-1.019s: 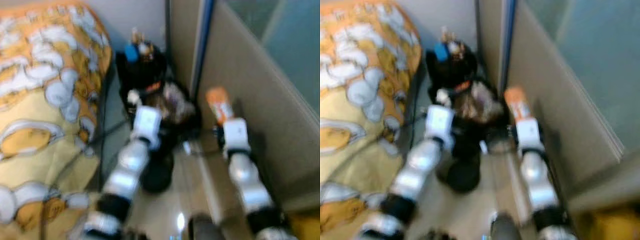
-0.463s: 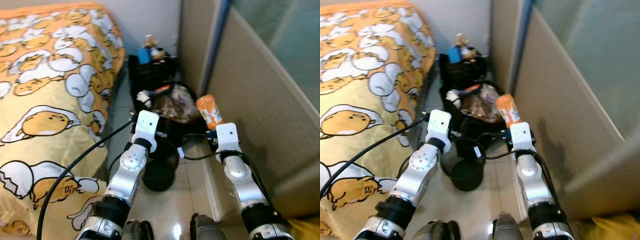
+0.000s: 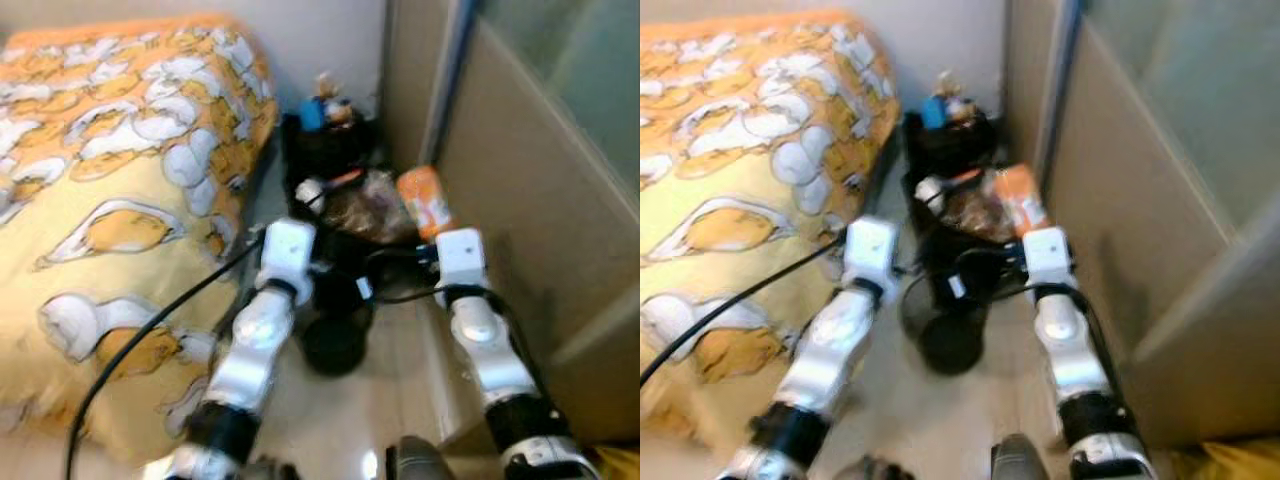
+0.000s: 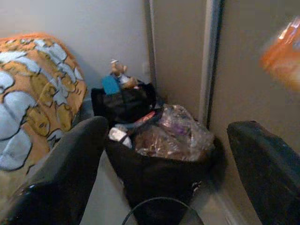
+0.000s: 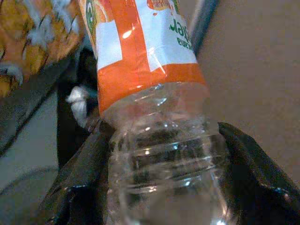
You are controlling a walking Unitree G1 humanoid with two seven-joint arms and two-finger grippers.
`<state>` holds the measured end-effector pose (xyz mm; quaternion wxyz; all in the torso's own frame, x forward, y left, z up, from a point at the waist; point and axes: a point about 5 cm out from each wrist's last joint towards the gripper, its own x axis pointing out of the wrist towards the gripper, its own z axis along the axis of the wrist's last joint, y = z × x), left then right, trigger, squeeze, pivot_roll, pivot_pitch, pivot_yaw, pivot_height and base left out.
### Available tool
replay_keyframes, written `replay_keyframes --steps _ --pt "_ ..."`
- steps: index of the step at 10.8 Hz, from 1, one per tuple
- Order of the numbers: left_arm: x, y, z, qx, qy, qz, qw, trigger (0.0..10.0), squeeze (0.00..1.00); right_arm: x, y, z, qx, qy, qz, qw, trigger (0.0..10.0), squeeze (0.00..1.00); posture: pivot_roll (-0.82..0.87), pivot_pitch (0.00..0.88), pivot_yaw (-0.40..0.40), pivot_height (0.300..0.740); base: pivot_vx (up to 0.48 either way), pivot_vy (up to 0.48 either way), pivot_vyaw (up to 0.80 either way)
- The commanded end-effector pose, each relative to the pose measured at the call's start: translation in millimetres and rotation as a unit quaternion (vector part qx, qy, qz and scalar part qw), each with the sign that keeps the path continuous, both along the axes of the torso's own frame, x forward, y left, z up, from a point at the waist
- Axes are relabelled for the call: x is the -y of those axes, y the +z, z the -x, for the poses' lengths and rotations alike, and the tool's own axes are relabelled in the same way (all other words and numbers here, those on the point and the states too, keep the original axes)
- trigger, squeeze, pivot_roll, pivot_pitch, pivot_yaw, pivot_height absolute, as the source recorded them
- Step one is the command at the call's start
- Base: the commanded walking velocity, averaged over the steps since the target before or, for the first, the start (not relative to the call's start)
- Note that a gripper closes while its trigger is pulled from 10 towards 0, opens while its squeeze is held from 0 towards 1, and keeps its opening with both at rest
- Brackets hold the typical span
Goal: Clean up the room
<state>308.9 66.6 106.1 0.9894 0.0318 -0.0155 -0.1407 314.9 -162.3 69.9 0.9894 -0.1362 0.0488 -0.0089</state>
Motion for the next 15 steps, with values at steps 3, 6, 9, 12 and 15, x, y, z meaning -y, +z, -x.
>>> replay_keyframes --steps 3,6,9,12,15 --pt "-12.6 0 -3.8 -0.002 0.017 -0.015 1.0 10.0 0.0 -7.5 1 -2.5 0.006 0.012 -0.006 1.0 0.0 0.0 -0.21 0.085 0.085 0.731 0.45 0.0 0.0" --pt "-9.7 1 -8.6 -0.007 0.0 -0.027 1.0 10.0 0.0 -4.8 -4 -2.8 -0.009 0.005 -0.016 1.0 0.0 0.0 -0.22 0.08 0.084 0.731 0.476 0.0 0.0" --pt "-3.2 -2 -5.6 -0.013 -0.028 -0.041 0.999 10.0 0.0 -0.8 -18 -6.1 -0.071 -0.014 -0.047 0.996 0.0 0.0 -0.21 0.097 0.088 0.731 0.48 0.0 0.0" --pt "1.4 -5 -3.9 -0.028 -0.044 -0.055 0.997 10.0 0.0 3.4 -44 -0.8 -0.171 -0.026 -0.045 0.984 0.0 0.0 -0.19 0.125 0.085 0.731 0.091 0.0 0.0" --pt "2.5 -8 0.5 -0.031 -0.046 -0.06 0.997 10.0 0.0 5.2 -47 -1.1 -0.184 -0.022 -0.039 0.982 0.0 0.0 -0.19 0.141 0.075 0.731 0.166 -0.271 0.0"
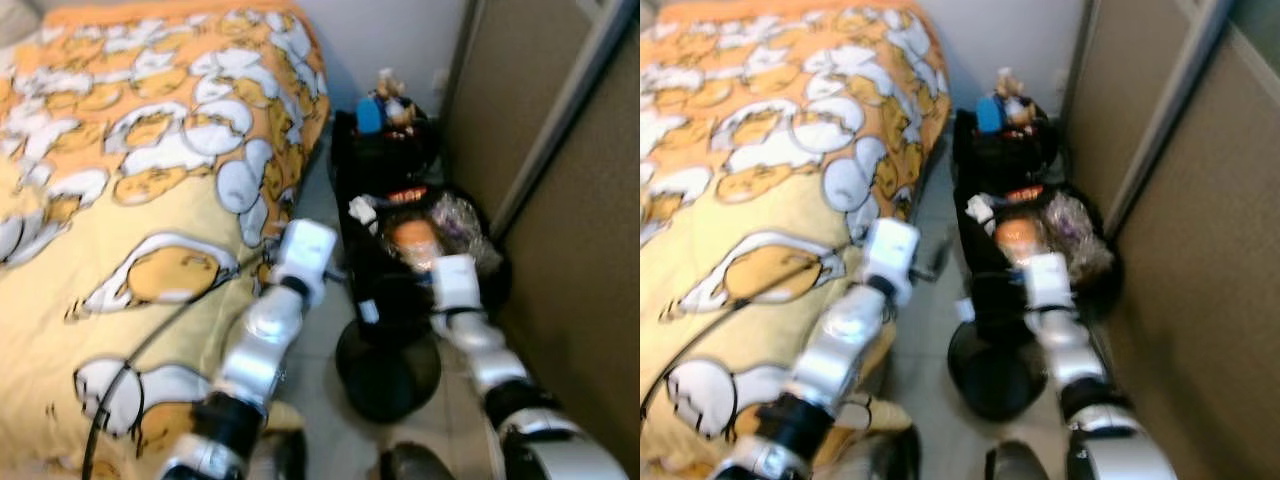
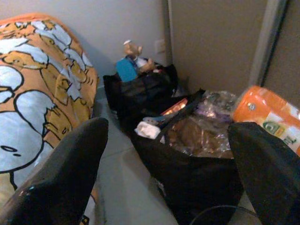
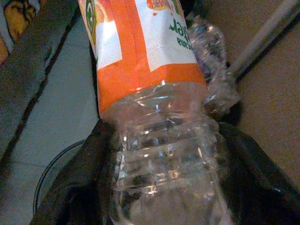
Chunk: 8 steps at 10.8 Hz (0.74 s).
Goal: Clean up the room
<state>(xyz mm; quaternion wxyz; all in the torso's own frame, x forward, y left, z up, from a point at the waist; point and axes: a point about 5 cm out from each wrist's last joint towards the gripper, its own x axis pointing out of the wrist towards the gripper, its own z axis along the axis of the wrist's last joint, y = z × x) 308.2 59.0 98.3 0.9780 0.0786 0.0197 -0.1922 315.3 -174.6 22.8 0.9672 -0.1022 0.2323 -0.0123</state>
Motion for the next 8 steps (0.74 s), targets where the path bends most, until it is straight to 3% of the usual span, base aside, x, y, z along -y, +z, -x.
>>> replay_keyframes --steps 1,2,4,8 --pt "0.1 0 3.2 0.0 -0.001 -0.004 1.0 10.0 0.0 -7.1 -1 -0.6 -0.004 0.012 -0.004 1.0 0.0 0.0 -0.19 0.143 0.073 0.731 0.251 -0.405 0.0" --pt "4.0 0 6.2 -0.002 -0.006 0.009 1.0 10.0 0.0 -6.4 -2 -0.3 -0.006 0.013 -0.002 1.0 0.0 0.0 -0.2 0.145 0.071 0.731 0.0 -0.382 0.0" --pt "6.8 -2 9.2 -0.01 -0.005 0.018 1.0 10.0 0.0 -1.5 -3 1.1 -0.007 0.011 0.007 1.0 0.0 0.0 -0.2 0.147 0.068 0.731 0.0 0.0 0.24" --pt "3.7 -1 5.0 -0.009 0.004 0.013 1.0 10.0 0.0 6.7 -9 5.7 -0.023 0.001 0.015 1.0 0.0 0.0 -0.2 0.143 0.064 0.731 0.0 0.0 0.79"
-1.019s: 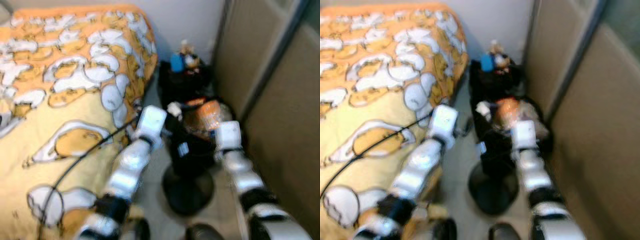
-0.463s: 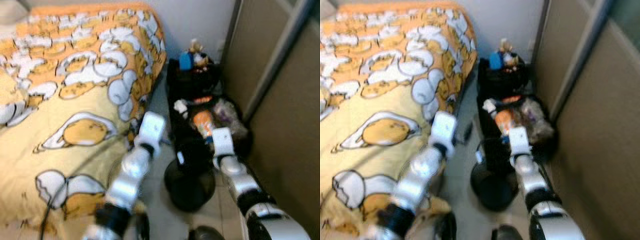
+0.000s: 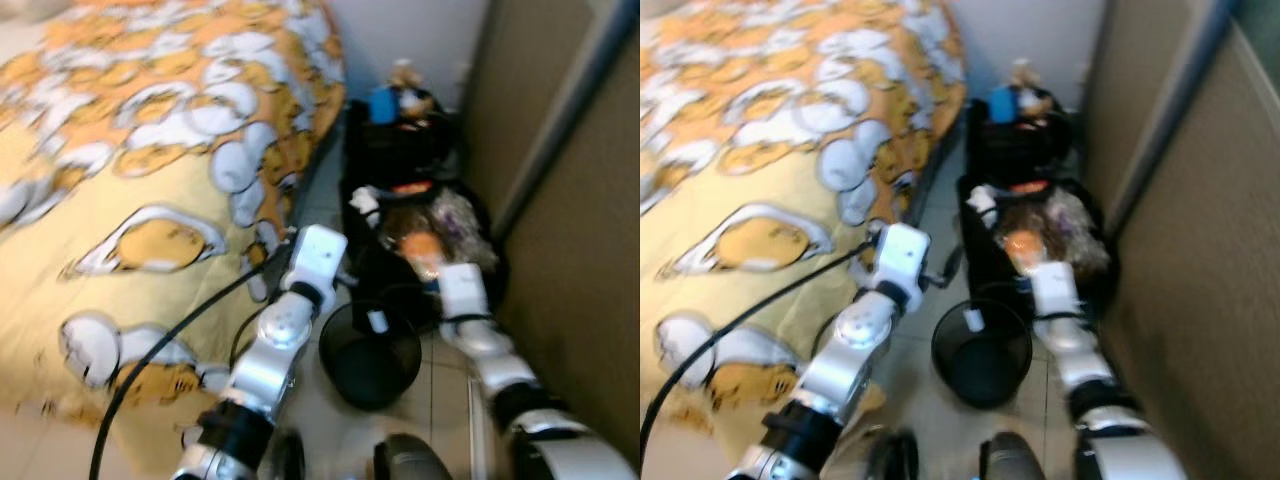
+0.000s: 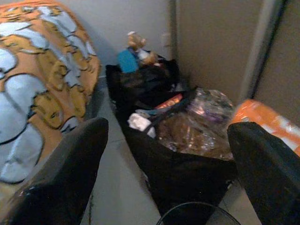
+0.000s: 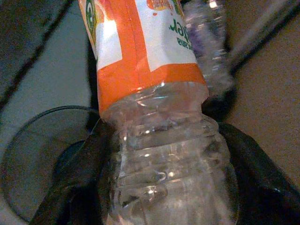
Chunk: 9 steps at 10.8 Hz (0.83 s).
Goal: Clean up the room
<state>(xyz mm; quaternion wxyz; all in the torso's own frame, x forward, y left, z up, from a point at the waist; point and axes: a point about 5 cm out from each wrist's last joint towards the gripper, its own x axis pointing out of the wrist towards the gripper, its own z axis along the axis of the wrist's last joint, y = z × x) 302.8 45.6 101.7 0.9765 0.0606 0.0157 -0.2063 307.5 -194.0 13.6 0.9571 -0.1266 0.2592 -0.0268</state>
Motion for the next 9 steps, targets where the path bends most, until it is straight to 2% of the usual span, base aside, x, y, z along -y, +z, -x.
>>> replay_keyframes --steps 1,2,6,9 --pt "-9.7 -4.3 -0.7 -0.007 0.017 -0.006 1.0 10.0 0.0 -12.1 0.9 -2.7 0.006 0.011 -0.012 1.0 0.0 0.0 -0.2 0.142 0.063 0.731 0.0 0.0 0.77" --pt "-9.7 -3.7 -0.7 -0.004 0.016 -0.006 1.0 10.0 0.0 -10.7 2.0 -3.6 0.008 0.008 -0.012 1.0 0.0 0.0 -0.2 0.142 0.062 0.731 0.0 0.0 0.74" --pt "-9.3 -5.2 1.4 -0.009 0.015 -0.007 1.0 10.0 0.0 -4.8 -0.3 -2.2 0.001 -0.006 0.003 1.0 0.0 0.0 -0.2 0.15 0.056 0.731 0.0 0.0 0.0" --pt "-12.6 -5.6 9.1 -0.006 -0.01 -0.023 1.0 10.0 0.0 -10.3 2.4 -8.7 -0.009 -0.022 0.004 1.0 0.0 0.0 -0.16 0.199 0.069 0.731 0.0 0.0 0.0"
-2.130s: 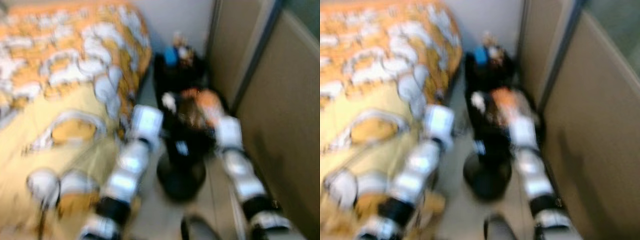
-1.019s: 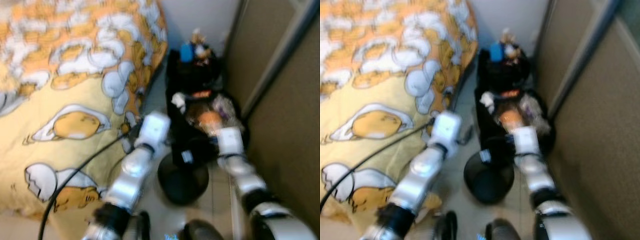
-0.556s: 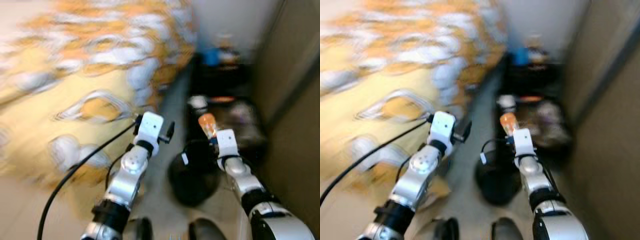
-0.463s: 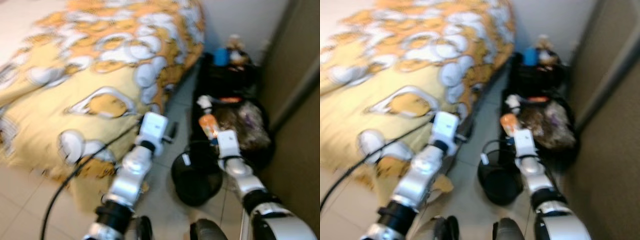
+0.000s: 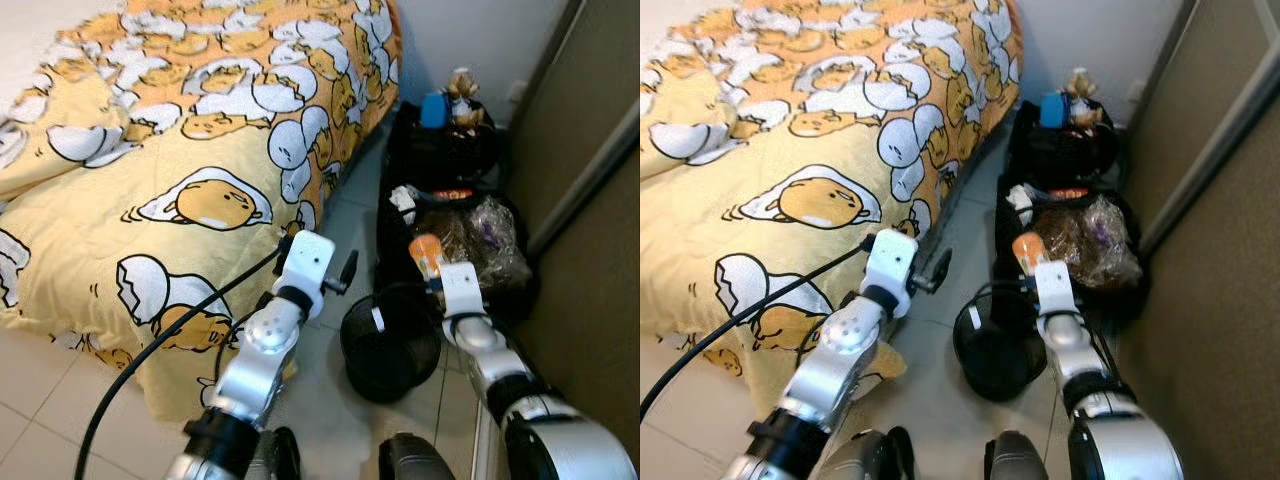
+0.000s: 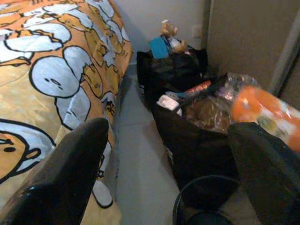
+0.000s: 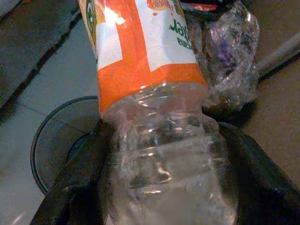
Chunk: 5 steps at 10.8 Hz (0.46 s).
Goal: Clean up the room
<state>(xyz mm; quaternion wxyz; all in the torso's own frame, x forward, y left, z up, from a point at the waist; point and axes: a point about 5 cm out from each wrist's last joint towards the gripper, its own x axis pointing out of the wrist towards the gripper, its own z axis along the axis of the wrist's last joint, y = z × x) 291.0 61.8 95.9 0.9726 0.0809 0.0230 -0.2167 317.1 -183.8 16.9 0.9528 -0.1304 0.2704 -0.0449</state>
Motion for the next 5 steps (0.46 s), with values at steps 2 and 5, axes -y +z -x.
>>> replay_keyframes --steps 2,5 --pt "-4.3 3 19.3 0.001 -0.037 -0.009 0.999 10.0 0.0 -3.1 5 -5.6 0.01 -0.007 0.004 1.0 0.0 0.0 -0.11 0.257 0.072 0.731 0.0 0.0 0.0" --pt "-12.3 -11 82.6 -0.068 -0.109 0.0 0.992 10.0 0.0 6.3 8 -6.8 0.016 -0.042 0.026 0.999 0.0 0.0 -0.02 0.389 0.092 0.731 0.0 0.0 0.0"
